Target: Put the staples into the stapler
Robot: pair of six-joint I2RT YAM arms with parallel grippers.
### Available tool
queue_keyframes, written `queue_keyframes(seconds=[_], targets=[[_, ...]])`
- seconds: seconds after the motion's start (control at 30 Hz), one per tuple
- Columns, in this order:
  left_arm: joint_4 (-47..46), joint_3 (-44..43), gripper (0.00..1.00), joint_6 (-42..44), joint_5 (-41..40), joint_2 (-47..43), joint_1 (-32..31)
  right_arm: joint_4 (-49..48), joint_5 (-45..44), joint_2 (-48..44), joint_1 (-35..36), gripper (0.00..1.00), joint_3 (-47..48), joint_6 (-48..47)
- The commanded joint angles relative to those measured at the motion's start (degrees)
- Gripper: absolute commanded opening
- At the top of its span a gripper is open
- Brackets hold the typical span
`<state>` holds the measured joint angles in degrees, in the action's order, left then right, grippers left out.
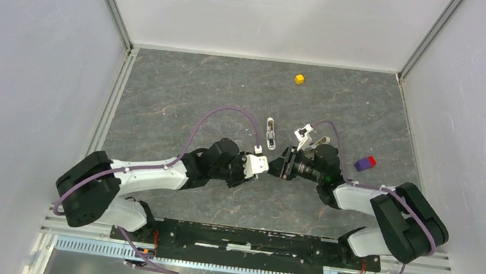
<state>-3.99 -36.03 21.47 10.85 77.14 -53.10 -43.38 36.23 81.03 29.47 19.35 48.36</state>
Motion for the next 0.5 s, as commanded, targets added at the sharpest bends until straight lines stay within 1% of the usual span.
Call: queue_keyframes(seconds=[0.0,0.47], targets=[[-0.8,-2.3,0.43,1.8,0.3,0.4,0.0,-3.9,1.1,-0.5,1.8,0.38,0.5,1.9],[-1.2,-1.5,0.43,1.9,0.3,-0.4,-0.1,-3.9,0.2,2.5,3.7,0.31,1.3,2.7]])
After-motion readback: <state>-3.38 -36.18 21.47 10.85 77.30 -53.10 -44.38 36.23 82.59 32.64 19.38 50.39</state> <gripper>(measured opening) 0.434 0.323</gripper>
